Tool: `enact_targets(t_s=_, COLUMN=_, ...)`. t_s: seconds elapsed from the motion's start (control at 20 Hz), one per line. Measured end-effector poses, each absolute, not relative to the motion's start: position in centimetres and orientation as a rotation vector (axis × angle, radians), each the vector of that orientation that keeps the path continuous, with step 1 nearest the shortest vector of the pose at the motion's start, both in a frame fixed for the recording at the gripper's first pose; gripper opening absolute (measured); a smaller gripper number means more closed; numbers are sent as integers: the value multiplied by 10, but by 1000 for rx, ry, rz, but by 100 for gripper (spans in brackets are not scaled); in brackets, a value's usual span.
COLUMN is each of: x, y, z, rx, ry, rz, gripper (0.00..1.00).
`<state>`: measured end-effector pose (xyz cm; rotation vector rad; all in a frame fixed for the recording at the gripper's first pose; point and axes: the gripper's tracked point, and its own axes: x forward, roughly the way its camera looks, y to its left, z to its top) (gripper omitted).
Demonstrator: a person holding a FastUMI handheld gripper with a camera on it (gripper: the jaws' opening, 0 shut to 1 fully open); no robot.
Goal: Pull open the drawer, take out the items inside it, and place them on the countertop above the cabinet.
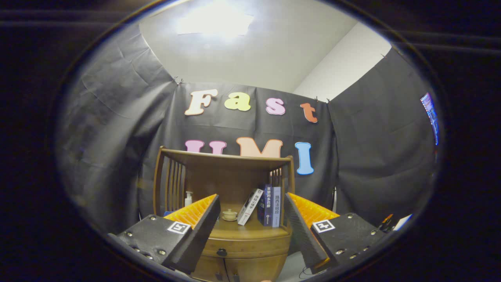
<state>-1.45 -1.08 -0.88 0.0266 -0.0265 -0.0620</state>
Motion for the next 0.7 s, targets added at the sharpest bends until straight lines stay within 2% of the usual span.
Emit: enact_targets(t_s=0.7, x=-11, y=2, z=-81, rx=60, ry=78, rz=-54, gripper=97)
